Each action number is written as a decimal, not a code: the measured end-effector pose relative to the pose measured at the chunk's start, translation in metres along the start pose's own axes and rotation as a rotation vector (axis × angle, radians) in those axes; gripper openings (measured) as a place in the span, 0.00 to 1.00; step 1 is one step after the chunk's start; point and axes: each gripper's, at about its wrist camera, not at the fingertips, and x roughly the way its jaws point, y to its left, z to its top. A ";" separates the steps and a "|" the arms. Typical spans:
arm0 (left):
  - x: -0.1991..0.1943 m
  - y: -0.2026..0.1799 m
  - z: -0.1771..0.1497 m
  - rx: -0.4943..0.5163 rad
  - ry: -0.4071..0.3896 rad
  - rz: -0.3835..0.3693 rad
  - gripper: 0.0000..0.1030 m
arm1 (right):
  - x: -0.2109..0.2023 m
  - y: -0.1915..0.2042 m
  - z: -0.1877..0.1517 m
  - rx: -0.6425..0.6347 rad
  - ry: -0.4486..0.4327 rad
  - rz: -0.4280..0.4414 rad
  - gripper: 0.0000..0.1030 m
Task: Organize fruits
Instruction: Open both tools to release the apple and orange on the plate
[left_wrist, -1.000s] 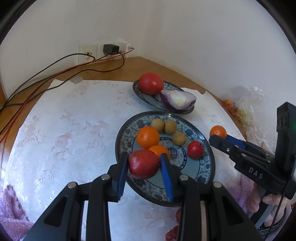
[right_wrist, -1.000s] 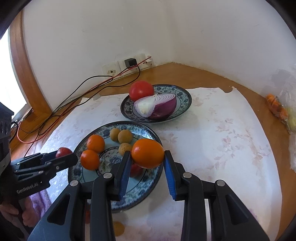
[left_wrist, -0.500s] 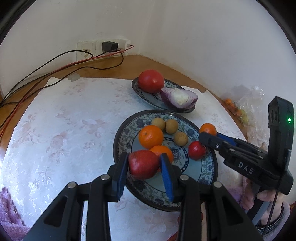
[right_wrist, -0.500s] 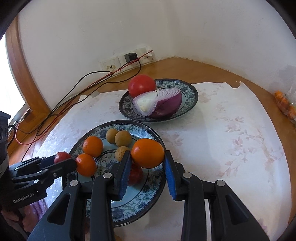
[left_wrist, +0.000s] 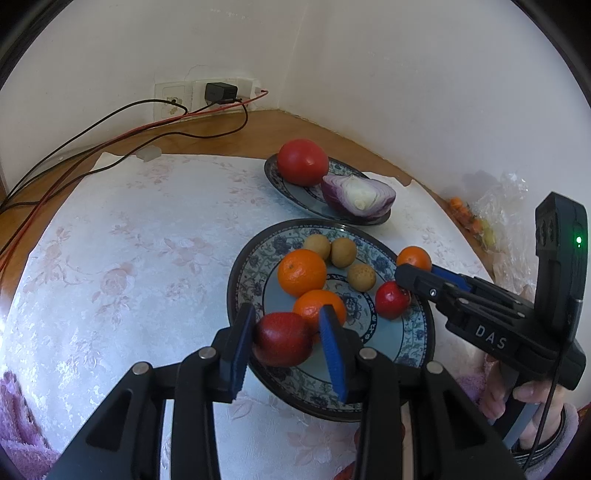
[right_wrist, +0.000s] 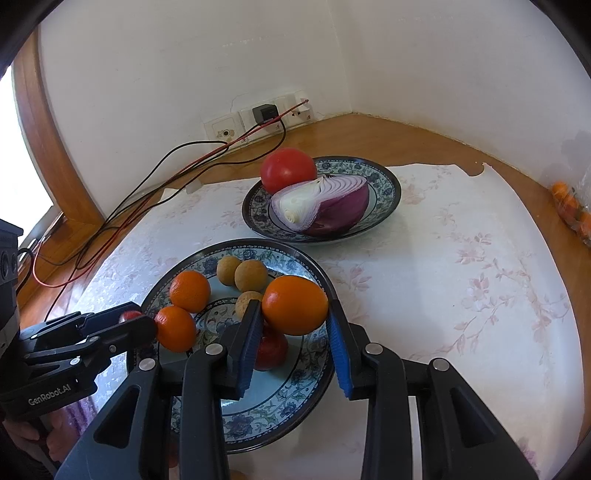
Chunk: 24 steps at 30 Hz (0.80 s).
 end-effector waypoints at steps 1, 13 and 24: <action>0.000 0.000 0.000 -0.001 0.000 0.001 0.36 | 0.000 0.000 0.000 0.000 -0.001 -0.004 0.35; -0.005 -0.002 0.000 0.008 -0.001 0.006 0.36 | -0.004 0.004 -0.001 -0.006 -0.010 -0.008 0.44; -0.024 -0.010 -0.004 0.027 -0.013 -0.003 0.37 | -0.024 0.017 -0.010 -0.022 -0.020 0.000 0.44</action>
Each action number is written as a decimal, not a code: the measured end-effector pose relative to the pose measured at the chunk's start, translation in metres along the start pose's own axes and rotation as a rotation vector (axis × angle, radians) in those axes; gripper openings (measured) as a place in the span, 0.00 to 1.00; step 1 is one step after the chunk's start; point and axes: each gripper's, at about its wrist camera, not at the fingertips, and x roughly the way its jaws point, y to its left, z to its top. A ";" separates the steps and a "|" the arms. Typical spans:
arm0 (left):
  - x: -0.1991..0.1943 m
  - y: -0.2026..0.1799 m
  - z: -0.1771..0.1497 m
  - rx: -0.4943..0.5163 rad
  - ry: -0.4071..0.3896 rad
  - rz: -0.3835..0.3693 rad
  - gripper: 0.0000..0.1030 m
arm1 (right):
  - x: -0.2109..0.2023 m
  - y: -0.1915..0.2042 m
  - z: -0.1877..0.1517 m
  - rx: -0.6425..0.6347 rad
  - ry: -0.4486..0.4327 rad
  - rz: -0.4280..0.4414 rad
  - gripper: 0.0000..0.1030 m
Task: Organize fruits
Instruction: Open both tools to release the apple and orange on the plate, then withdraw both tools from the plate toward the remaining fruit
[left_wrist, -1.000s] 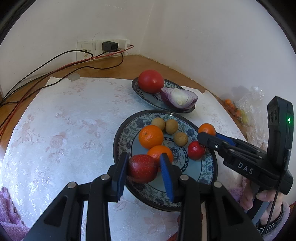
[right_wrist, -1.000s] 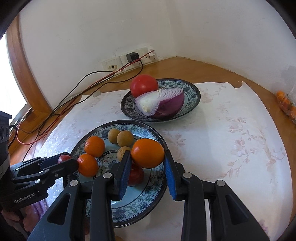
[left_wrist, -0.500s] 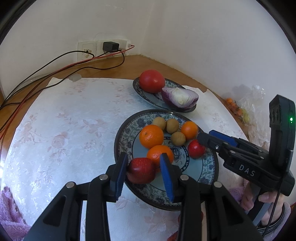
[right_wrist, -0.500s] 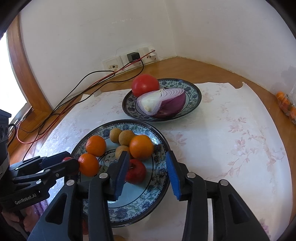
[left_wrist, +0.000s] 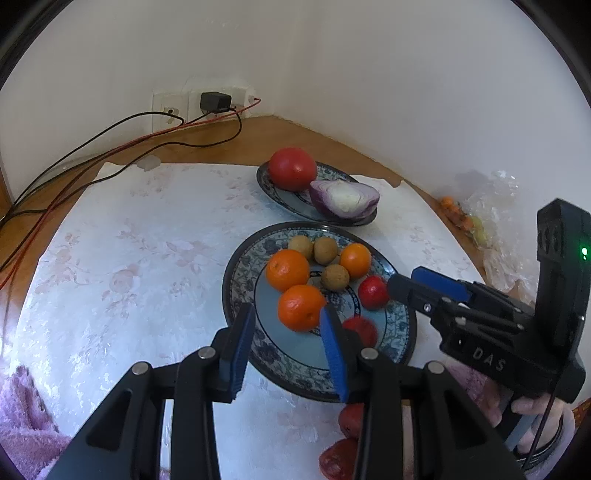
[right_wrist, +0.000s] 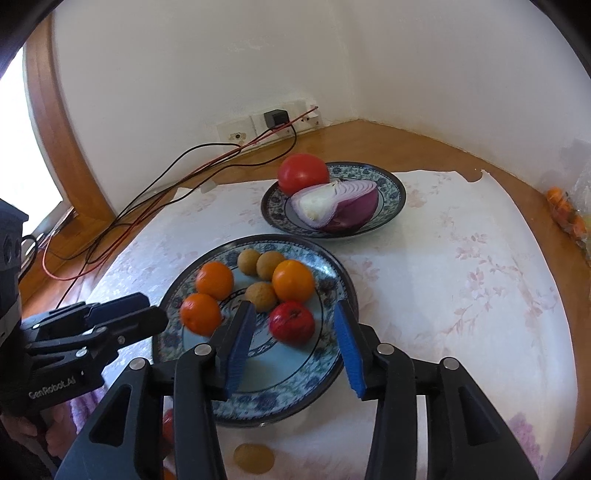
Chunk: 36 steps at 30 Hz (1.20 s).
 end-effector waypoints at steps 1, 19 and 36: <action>-0.001 -0.001 -0.001 0.001 0.000 0.000 0.37 | -0.003 0.001 -0.001 -0.002 -0.002 0.004 0.44; -0.026 -0.014 -0.024 0.018 0.031 -0.032 0.37 | -0.035 0.016 -0.031 0.020 -0.014 0.036 0.44; -0.033 -0.030 -0.050 0.043 0.073 -0.059 0.37 | -0.050 0.015 -0.056 0.041 -0.013 0.032 0.44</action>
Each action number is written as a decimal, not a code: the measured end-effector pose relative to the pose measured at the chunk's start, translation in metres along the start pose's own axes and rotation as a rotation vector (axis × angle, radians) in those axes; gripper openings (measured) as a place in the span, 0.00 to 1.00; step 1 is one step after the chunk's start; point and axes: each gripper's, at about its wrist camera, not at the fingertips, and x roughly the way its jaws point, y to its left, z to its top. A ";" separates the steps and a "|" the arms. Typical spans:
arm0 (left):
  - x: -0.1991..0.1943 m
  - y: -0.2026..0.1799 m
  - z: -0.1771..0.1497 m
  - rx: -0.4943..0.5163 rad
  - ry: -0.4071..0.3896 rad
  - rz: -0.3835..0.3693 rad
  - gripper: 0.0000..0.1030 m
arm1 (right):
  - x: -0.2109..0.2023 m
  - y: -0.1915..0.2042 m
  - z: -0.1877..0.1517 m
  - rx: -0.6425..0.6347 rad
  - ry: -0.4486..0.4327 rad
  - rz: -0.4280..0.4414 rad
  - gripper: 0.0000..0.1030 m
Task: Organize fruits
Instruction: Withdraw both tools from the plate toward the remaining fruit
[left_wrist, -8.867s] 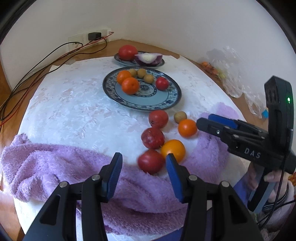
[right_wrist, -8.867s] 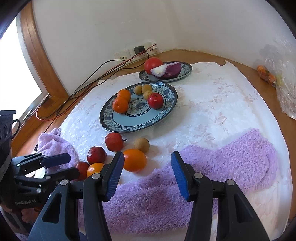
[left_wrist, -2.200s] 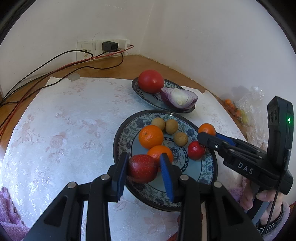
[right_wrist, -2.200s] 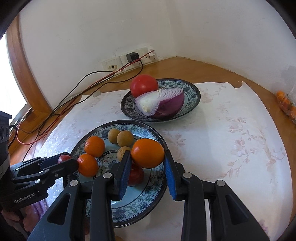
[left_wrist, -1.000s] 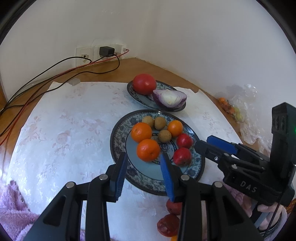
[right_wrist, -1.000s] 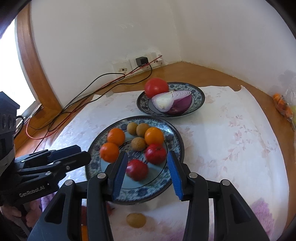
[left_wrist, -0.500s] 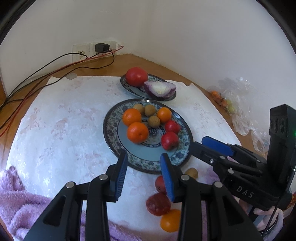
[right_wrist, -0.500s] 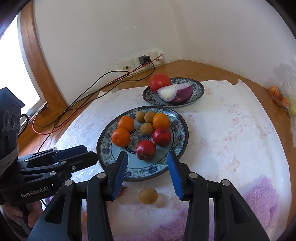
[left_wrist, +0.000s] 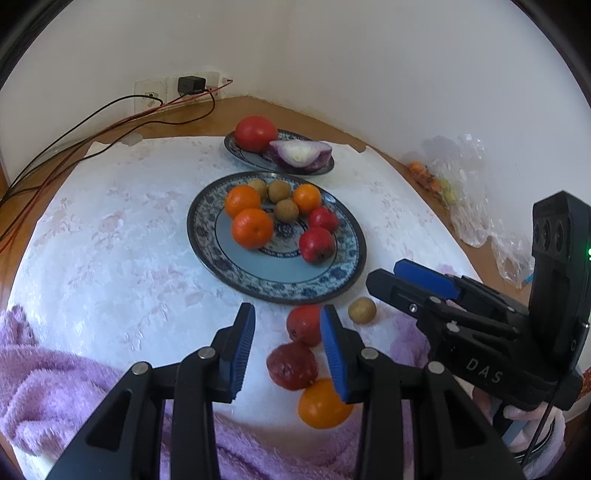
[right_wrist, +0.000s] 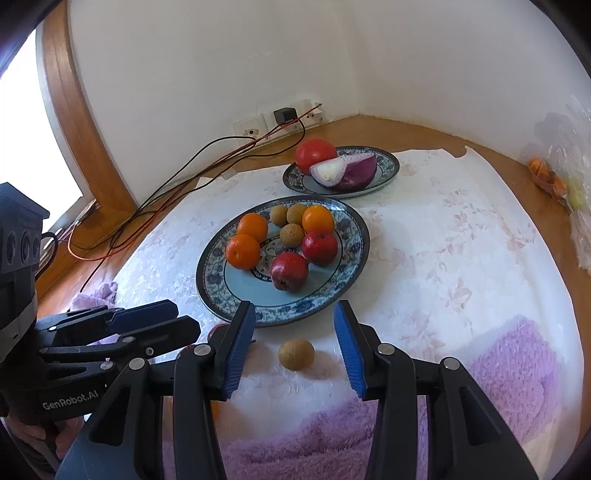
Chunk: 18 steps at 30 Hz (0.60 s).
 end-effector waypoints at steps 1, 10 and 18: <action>0.000 -0.001 -0.001 0.000 0.002 -0.002 0.37 | 0.000 -0.001 -0.001 0.001 0.001 0.000 0.44; 0.001 -0.006 -0.012 0.006 0.022 -0.004 0.41 | -0.002 -0.004 -0.011 0.016 0.006 0.001 0.44; 0.006 -0.005 -0.017 0.004 0.039 0.011 0.41 | -0.003 -0.003 -0.014 0.017 0.007 0.006 0.44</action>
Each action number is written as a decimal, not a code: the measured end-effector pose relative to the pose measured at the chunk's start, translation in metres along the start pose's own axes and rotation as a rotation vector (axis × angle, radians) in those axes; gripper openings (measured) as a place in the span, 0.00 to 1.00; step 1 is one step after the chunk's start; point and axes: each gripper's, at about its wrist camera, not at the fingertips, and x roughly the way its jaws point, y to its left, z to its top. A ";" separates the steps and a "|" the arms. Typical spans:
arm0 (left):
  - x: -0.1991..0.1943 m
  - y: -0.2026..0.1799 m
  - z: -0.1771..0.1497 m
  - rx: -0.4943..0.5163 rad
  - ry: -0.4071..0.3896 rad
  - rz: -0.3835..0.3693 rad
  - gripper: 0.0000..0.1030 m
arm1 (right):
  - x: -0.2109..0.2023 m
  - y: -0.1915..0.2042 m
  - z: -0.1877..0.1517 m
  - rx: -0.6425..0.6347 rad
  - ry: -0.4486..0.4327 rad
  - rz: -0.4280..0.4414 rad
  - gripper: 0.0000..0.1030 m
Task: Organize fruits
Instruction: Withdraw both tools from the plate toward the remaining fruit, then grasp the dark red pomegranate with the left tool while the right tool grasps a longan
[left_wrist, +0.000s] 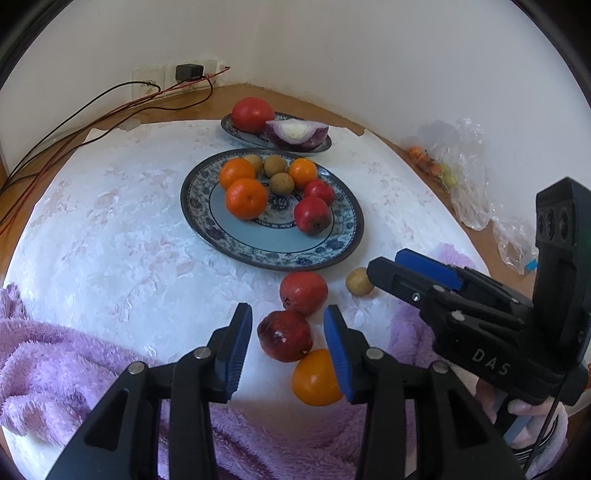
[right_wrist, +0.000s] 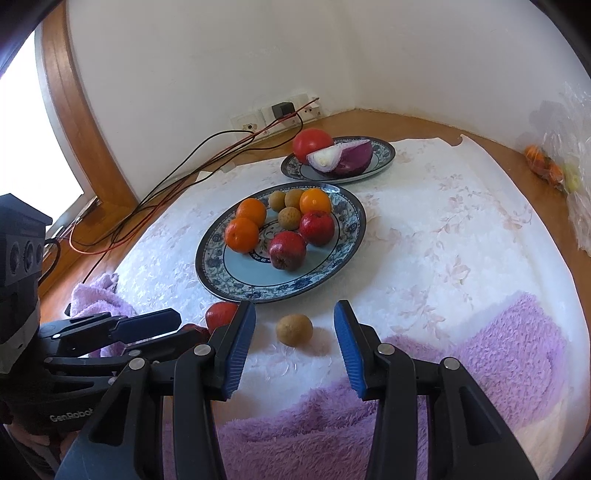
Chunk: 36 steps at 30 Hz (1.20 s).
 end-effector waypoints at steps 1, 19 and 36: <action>0.001 0.000 -0.001 -0.001 0.004 0.001 0.41 | 0.000 0.000 0.000 0.001 0.001 0.000 0.44; 0.010 0.009 -0.003 -0.053 0.026 -0.051 0.34 | 0.005 0.000 -0.002 0.010 0.011 0.003 0.44; -0.001 0.027 -0.002 -0.072 -0.050 0.060 0.34 | 0.015 0.000 -0.005 0.006 0.035 0.000 0.44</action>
